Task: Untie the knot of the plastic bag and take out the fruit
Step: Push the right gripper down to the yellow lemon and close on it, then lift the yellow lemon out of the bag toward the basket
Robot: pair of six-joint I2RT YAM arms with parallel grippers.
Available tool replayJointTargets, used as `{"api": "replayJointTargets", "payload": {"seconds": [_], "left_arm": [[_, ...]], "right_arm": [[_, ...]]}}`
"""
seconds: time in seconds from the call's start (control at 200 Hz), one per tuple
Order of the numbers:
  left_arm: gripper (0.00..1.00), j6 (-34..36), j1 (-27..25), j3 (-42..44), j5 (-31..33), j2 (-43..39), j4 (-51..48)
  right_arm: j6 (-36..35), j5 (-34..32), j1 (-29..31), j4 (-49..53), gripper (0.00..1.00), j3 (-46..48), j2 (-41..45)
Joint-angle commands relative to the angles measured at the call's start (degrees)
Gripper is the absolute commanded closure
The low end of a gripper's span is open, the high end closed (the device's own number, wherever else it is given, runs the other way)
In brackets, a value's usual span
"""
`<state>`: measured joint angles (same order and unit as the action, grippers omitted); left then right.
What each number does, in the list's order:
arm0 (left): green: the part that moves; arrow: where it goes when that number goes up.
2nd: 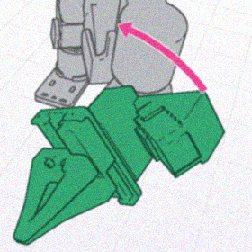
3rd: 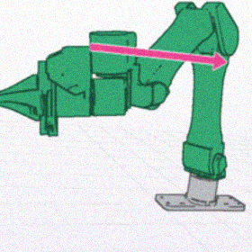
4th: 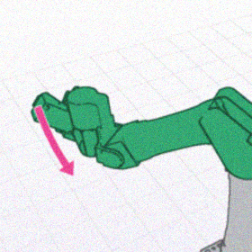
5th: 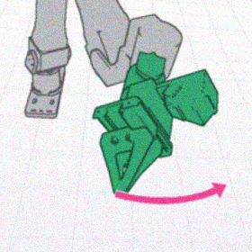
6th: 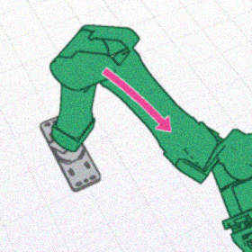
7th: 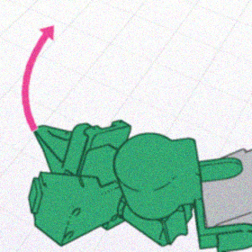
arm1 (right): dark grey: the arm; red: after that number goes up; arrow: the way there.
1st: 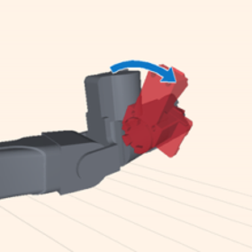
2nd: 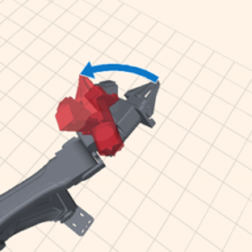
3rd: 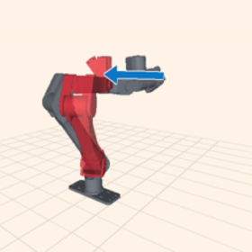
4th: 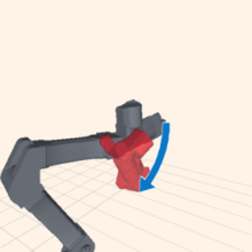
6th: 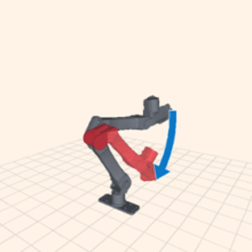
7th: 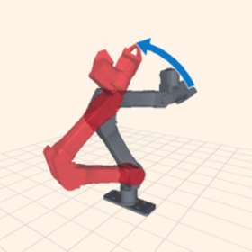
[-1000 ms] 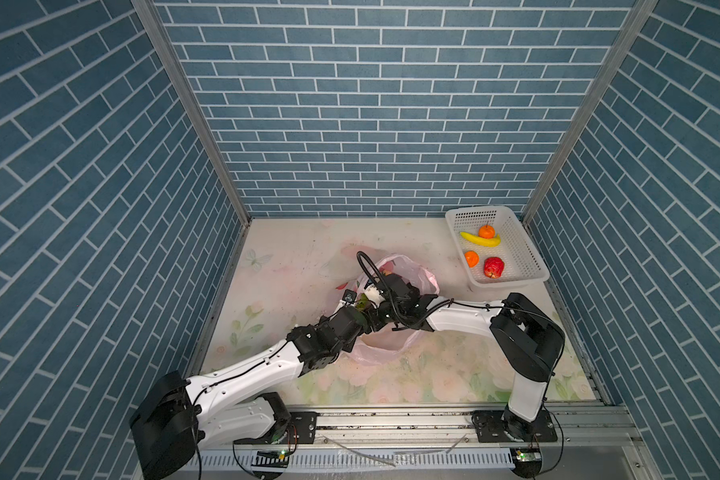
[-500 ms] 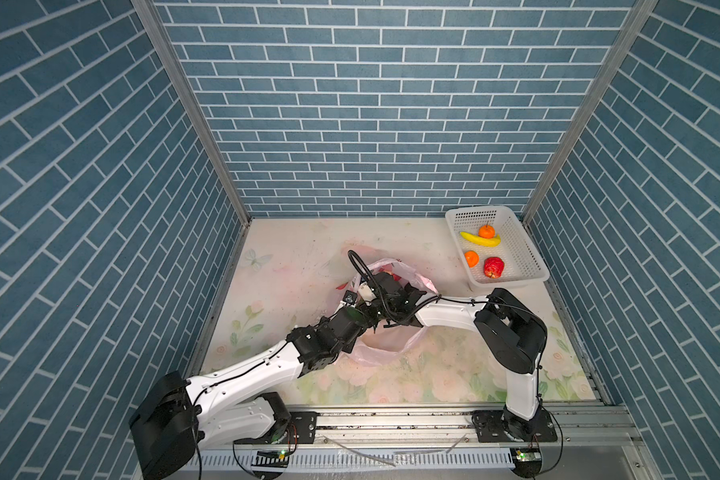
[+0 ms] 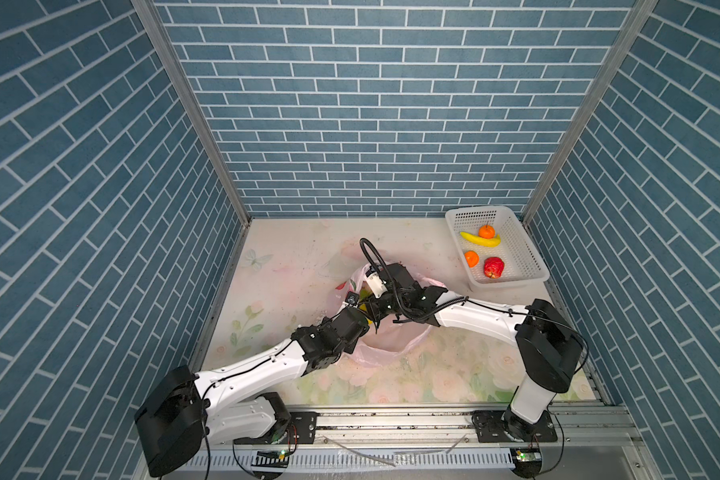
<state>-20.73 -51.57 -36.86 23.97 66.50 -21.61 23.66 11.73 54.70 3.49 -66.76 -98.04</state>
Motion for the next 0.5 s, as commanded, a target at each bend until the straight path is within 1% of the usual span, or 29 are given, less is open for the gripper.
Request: {"api": "replayJointTargets", "payload": {"seconds": [0.0, 0.13, 0.145, 0.24, 0.495], "left_arm": [[1.00, 0.6, 0.1, -2.8, 0.5, 1.2, -0.8], [1.00, 0.7, 0.1, -2.9, 0.9, 1.6, -0.6], [1.00, 0.6, 0.1, -4.1, 0.9, 1.7, -0.6], [1.00, 0.8, 0.1, -5.0, 1.2, 2.4, -1.1], [1.00, 1.1, 0.1, -7.3, 1.3, 4.5, -2.4]], "right_arm": [[1.3, -1.7, -0.2, 5.0, 0.70, 2.5, 4.5], [1.5, -3.7, -0.2, 10.0, 0.70, 3.2, 8.2], [1.4, -3.9, -0.2, 10.4, 0.70, 3.3, 8.5], [1.4, -4.6, -0.2, 12.7, 0.70, 3.5, 11.1], [-0.6, -4.0, -0.3, 21.4, 0.71, -2.2, 17.7]]}}
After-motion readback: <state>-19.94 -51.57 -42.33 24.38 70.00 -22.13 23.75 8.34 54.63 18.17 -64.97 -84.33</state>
